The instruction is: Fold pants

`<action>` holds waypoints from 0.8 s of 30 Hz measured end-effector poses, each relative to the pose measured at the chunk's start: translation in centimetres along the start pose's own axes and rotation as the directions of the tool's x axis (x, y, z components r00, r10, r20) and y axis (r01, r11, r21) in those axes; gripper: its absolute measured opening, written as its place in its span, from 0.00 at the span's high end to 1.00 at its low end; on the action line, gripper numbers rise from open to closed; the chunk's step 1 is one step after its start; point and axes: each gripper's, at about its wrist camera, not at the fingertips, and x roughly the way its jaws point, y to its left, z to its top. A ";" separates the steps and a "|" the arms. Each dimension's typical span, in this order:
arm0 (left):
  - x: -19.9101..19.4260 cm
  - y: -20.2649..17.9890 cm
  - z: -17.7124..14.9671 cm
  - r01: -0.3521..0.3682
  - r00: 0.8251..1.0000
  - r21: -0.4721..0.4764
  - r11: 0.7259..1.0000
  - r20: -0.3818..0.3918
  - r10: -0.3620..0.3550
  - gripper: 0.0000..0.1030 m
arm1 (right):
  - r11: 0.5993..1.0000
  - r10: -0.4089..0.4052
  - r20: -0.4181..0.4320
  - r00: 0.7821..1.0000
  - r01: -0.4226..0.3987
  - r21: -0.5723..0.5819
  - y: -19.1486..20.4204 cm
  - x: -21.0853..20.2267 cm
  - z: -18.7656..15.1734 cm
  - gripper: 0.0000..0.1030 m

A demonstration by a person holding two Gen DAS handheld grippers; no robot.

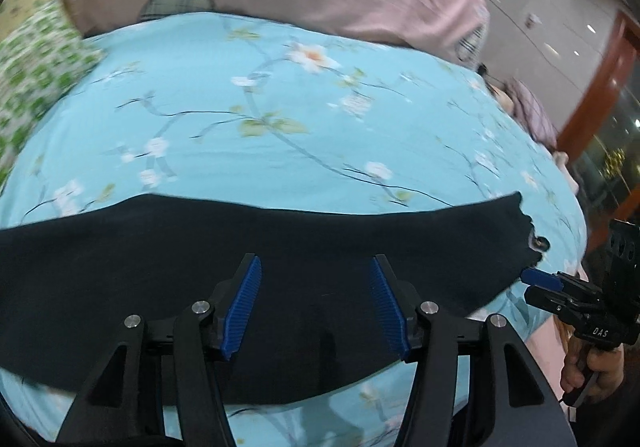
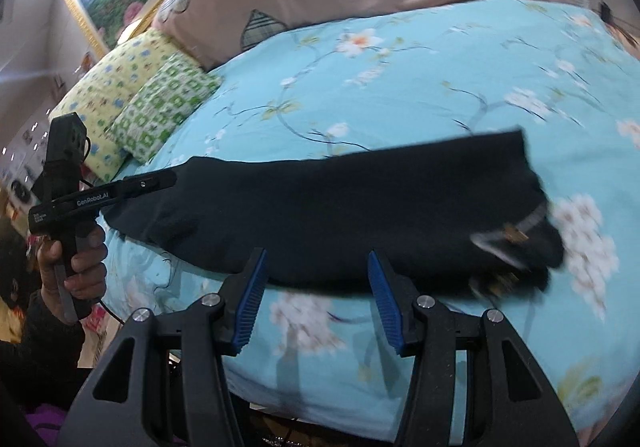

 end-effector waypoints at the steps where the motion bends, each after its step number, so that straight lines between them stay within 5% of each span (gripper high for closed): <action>1: 0.3 -0.3 0.2 0.009 1.000 0.009 1.000 -0.006 -0.009 0.44 | 1.000 -0.005 0.005 1.000 0.004 0.021 -0.5 -0.5 -0.3 0.49; 13: 3.8 -6.2 2.9 0.119 0.990 0.160 0.980 -0.094 -0.105 0.41 | 0.987 -0.073 0.033 0.997 0.067 0.146 -3.7 -3.0 -2.2 0.49; 24: 7.6 -11.5 6.1 0.228 0.965 0.330 0.916 -0.204 -0.167 0.39 | 0.922 -0.098 0.074 0.992 0.062 0.382 -6.9 -3.4 -2.9 0.48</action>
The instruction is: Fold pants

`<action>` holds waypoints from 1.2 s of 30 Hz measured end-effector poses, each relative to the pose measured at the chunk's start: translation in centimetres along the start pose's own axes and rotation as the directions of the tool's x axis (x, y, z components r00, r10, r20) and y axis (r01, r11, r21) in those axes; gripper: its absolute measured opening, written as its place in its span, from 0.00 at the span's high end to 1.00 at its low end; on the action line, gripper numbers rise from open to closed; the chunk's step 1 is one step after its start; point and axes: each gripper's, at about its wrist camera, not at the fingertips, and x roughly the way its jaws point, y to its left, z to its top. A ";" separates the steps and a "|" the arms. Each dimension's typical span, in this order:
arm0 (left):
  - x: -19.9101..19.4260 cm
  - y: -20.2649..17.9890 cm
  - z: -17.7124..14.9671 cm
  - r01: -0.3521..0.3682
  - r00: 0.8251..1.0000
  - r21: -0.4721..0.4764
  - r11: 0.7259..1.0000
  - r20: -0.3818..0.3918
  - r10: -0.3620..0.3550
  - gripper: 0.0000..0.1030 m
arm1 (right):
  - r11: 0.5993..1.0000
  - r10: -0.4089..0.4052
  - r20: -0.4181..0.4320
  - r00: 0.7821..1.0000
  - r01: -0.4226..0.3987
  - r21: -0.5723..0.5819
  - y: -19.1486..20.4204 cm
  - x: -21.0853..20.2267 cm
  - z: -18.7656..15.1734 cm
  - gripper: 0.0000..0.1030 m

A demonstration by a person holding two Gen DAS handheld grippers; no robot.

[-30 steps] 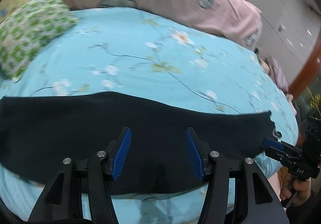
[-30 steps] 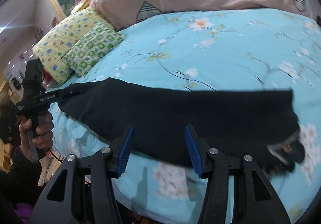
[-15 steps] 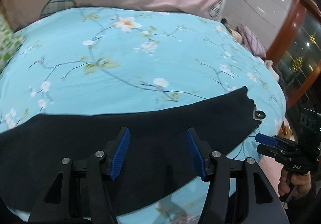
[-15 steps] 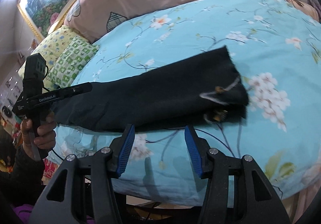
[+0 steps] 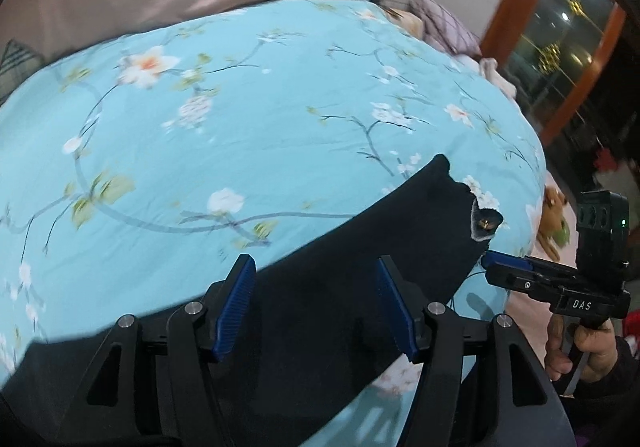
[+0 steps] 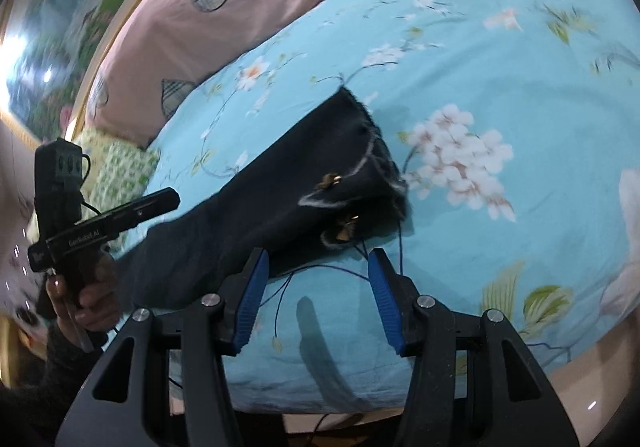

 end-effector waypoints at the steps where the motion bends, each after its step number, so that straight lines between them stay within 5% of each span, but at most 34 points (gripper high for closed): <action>1: 0.4 -0.3 0.4 0.015 1.000 0.019 1.000 -0.009 -0.015 0.38 | 1.000 0.000 0.015 1.000 0.000 0.025 -0.2 0.0 0.1 0.48; 9: 5.1 -3.1 3.8 0.139 0.984 0.169 0.976 -0.133 -0.117 0.35 | 0.977 0.071 0.086 0.994 -0.086 0.193 -1.8 1.1 0.8 0.50; 11: 6.2 -3.7 4.4 0.163 0.978 0.182 0.970 -0.162 -0.134 0.35 | 0.979 0.061 0.100 0.993 -0.079 0.186 -1.9 1.1 0.8 0.63; 13: 7.5 -4.6 4.9 0.185 0.970 0.200 0.962 -0.193 -0.146 0.35 | 0.974 0.077 0.112 0.991 -0.099 0.205 -2.8 1.2 0.7 0.87; 18: 10.6 -6.7 6.0 0.213 0.956 0.233 0.949 -0.253 -0.152 0.38 | 0.965 0.131 0.154 0.979 -0.162 0.206 -4.9 0.2 1.0 0.89; 24: 13.1 -8.5 7.3 0.295 0.929 0.202 0.934 -0.287 -0.232 0.50 | 0.970 0.124 0.171 0.977 -0.156 0.188 -5.9 -0.4 0.6 0.89; 28: 13.2 -9.5 7.7 0.336 0.916 0.195 0.921 -0.296 -0.271 0.85 | 0.974 0.122 0.179 0.976 -0.153 0.169 -5.8 -0.6 0.4 0.89; 36: 9.9 -9.4 7.0 0.324 0.939 0.207 0.923 -0.190 -0.287 0.90 | 0.975 0.173 0.189 0.967 -0.196 0.107 -4.4 -1.5 0.7 0.89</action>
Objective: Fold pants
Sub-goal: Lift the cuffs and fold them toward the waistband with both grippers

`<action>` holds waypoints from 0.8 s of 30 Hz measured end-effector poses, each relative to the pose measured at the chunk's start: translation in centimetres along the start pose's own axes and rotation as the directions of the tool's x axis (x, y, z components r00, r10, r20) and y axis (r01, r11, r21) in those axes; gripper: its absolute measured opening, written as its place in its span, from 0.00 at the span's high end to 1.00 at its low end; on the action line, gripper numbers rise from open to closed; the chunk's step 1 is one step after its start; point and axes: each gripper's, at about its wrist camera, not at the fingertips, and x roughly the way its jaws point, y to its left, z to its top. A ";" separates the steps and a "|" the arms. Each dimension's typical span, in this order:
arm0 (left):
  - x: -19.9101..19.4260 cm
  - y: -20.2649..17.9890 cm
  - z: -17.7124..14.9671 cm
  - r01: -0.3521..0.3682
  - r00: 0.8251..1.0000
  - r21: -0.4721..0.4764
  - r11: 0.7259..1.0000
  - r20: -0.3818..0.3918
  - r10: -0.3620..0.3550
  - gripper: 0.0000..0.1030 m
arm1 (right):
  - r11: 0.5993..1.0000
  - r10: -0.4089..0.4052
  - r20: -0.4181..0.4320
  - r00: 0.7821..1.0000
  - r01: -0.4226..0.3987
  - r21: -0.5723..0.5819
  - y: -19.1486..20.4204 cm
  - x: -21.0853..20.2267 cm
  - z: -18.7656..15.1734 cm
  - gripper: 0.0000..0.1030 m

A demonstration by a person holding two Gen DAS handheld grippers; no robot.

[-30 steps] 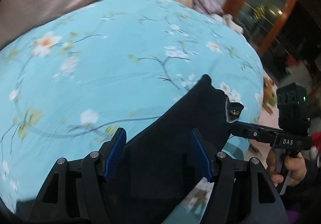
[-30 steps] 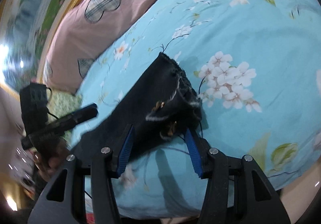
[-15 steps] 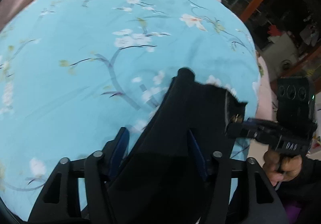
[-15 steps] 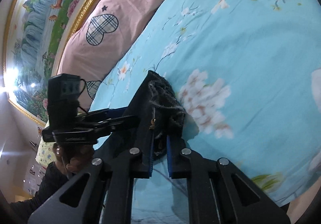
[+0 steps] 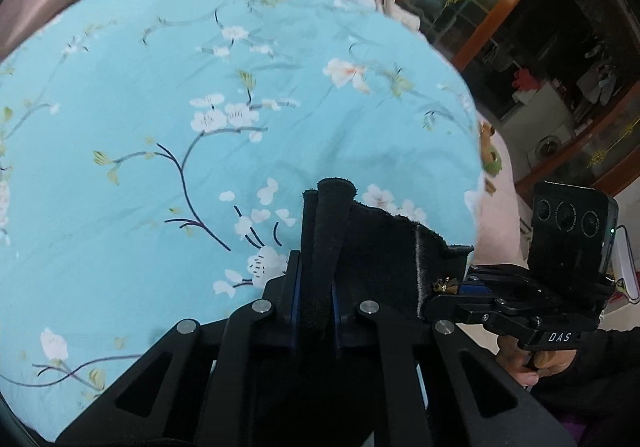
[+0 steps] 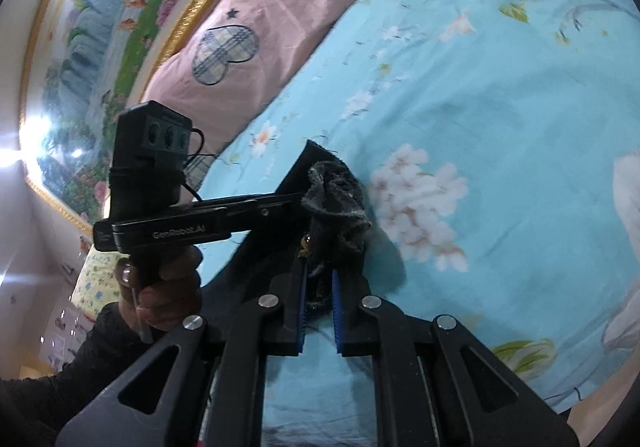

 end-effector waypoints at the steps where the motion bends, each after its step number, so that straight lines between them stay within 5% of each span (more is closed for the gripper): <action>1: -0.4 -0.1 -0.1 -0.001 1.000 0.001 1.000 0.012 0.001 0.90 | 1.000 0.009 0.001 1.000 -0.009 -0.015 0.5 -0.1 0.1 0.89; 8: -6.5 0.1 -2.1 0.009 0.989 -0.031 0.999 0.150 -0.004 0.90 | 0.983 0.118 -0.018 0.993 -0.120 -0.139 4.8 -0.4 0.7 0.89; 16: -11.9 1.4 -6.0 0.005 0.964 -0.116 0.993 0.265 0.026 0.90 | 0.926 0.258 -0.120 0.959 -0.281 -0.253 10.4 2.0 0.5 0.89; 24: -14.1 3.8 -10.7 0.003 0.946 -0.216 0.976 0.318 0.068 0.91 | 0.885 0.292 -0.255 0.922 -0.361 -0.294 13.3 6.0 -1.0 0.89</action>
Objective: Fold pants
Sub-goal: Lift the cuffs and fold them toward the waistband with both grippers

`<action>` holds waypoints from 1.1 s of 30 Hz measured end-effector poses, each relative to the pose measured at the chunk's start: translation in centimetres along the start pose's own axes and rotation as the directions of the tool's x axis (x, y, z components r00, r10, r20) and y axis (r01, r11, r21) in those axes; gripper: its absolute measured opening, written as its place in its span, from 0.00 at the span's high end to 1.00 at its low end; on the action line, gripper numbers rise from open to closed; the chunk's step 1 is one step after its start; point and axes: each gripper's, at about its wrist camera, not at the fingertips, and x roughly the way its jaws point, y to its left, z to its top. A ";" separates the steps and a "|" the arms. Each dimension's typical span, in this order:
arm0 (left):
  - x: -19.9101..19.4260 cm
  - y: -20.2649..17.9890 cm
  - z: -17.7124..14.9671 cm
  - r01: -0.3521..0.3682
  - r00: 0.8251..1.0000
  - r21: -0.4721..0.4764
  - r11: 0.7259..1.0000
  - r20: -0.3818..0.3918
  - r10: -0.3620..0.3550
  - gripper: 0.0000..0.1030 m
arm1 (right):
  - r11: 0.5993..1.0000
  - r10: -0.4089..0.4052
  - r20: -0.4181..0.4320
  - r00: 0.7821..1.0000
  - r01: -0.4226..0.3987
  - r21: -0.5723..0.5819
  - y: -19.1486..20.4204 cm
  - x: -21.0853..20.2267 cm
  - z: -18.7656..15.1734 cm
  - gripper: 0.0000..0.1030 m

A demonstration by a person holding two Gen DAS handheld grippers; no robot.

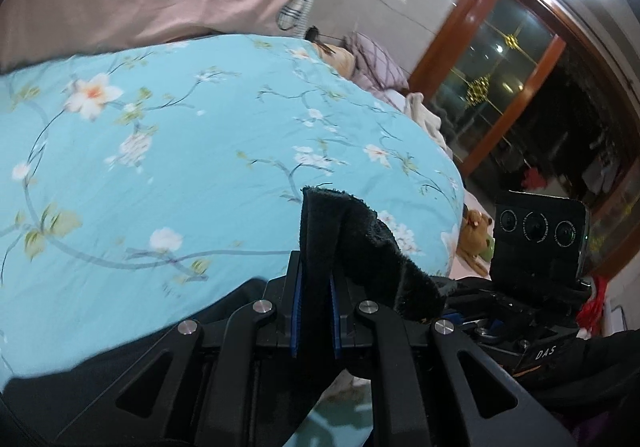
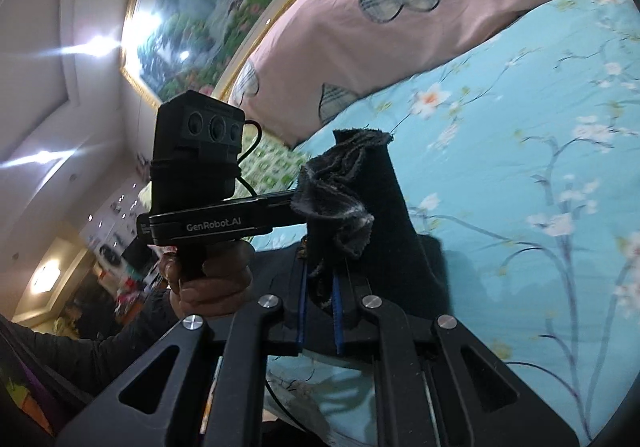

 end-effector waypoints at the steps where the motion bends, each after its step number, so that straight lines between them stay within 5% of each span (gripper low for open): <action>1: -0.3 0.6 -0.5 0.000 1.000 -0.017 1.000 0.006 0.000 0.91 | 1.000 0.009 -0.020 1.000 -0.009 -0.006 0.1 0.7 -0.1 0.89; 14: -1.2 6.8 -6.3 -0.045 0.999 -0.202 0.978 0.003 0.047 0.90 | 0.999 0.021 -0.182 0.983 -0.027 -0.030 -0.4 6.8 -2.1 0.89; 26: -2.6 10.0 -10.6 -0.124 0.992 -0.333 0.935 -0.027 0.123 0.90 | 0.994 -0.047 -0.321 0.946 0.012 -0.109 0.0 11.0 -4.3 0.84; 31: -4.1 10.4 -11.9 -0.167 0.984 -0.384 0.908 -0.013 0.175 0.90 | 0.992 -0.033 -0.340 0.940 -0.012 -0.129 0.7 11.4 -4.6 0.59; 33: -5.0 10.5 -12.4 -0.189 0.979 -0.400 0.897 -0.007 0.203 0.90 | 0.987 -0.047 -0.343 0.938 -0.010 -0.162 1.4 11.6 -4.8 0.58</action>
